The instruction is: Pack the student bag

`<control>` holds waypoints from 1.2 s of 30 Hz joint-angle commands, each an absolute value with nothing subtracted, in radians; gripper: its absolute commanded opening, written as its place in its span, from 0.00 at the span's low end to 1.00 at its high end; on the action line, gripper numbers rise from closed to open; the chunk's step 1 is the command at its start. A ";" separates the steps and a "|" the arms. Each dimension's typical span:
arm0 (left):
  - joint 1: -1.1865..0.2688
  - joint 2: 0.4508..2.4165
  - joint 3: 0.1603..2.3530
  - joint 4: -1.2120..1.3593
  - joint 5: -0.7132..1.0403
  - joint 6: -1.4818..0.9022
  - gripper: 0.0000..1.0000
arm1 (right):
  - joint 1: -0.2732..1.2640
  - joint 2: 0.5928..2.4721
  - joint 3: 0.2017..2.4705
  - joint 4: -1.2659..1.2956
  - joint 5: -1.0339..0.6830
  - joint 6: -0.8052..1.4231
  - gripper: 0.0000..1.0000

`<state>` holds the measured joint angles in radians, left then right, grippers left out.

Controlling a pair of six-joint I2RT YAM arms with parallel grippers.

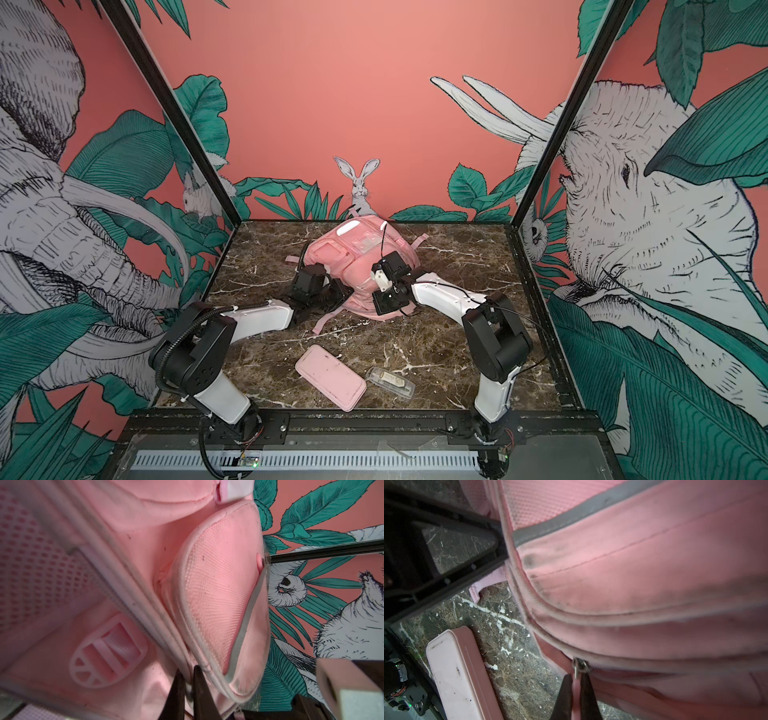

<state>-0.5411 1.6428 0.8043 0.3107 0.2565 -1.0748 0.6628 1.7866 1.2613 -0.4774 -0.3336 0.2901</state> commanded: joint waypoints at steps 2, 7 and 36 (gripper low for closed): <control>-0.577 1.645 0.871 0.383 0.296 -1.075 0.11 | 0.715 1.793 1.293 -0.418 -0.380 0.333 0.00; -0.598 1.673 0.861 0.416 0.296 -1.093 0.12 | 0.737 1.838 1.371 -0.395 -0.376 0.362 0.00; -0.298 1.520 0.882 -0.015 0.319 -0.733 0.53 | 0.597 1.542 1.096 -0.436 -0.296 0.316 0.00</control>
<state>-0.3180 1.5070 0.8547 0.0227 0.3000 -0.7723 0.6083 1.6051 1.0996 -0.4278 -0.2985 0.3386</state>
